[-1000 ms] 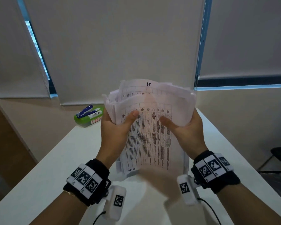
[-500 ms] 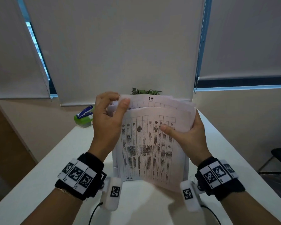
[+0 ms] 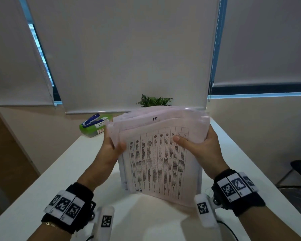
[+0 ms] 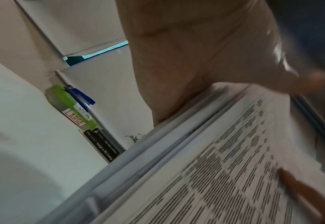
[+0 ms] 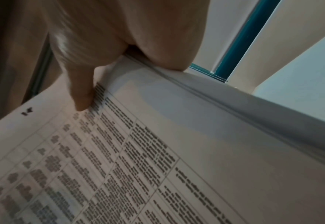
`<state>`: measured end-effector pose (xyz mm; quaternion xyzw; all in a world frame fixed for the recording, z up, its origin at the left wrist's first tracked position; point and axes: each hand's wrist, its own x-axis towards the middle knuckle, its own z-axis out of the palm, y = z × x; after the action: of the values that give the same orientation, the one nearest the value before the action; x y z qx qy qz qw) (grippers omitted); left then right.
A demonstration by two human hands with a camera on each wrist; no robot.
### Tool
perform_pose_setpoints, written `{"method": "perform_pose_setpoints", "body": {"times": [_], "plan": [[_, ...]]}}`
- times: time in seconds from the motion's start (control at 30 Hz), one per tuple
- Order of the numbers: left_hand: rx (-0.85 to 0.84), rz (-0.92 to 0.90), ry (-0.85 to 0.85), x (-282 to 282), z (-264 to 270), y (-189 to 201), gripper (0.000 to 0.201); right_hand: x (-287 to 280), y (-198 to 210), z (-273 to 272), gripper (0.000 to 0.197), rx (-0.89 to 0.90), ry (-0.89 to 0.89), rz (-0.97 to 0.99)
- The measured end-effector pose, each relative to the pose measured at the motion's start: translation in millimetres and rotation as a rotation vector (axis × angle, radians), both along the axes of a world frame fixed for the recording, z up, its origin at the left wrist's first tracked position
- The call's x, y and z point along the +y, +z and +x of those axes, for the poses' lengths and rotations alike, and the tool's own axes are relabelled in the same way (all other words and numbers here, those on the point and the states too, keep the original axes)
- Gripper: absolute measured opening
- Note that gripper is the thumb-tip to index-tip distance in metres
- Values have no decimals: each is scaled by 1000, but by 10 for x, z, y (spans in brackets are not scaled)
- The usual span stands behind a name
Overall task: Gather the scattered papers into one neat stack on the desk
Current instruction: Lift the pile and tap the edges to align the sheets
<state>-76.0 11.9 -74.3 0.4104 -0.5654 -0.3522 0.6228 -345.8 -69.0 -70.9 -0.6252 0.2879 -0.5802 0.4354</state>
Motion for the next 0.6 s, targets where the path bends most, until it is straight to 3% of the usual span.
{"method": "perform_pose_setpoints", "body": {"times": [0.1,0.2,0.3,0.43,0.53,0.6], "plan": [[-140,14,124,38,-106,-76,83,17,-14,59,65,36,54,-15],[6,-36,327,-61,-283,-97,64,90,6,228,58,-1,-11,-47],[117,-93,423,-157,-410,4,61,125,120,381,47,-100,-82,-93],[95,-206,471,-149,-482,207,80,104,296,357,53,-142,-122,-168],[50,-255,522,-113,-400,162,109,123,236,299,70,-94,-129,-190],[-41,-280,572,-104,-364,108,114,140,148,290,78,-89,-111,-182]]}}
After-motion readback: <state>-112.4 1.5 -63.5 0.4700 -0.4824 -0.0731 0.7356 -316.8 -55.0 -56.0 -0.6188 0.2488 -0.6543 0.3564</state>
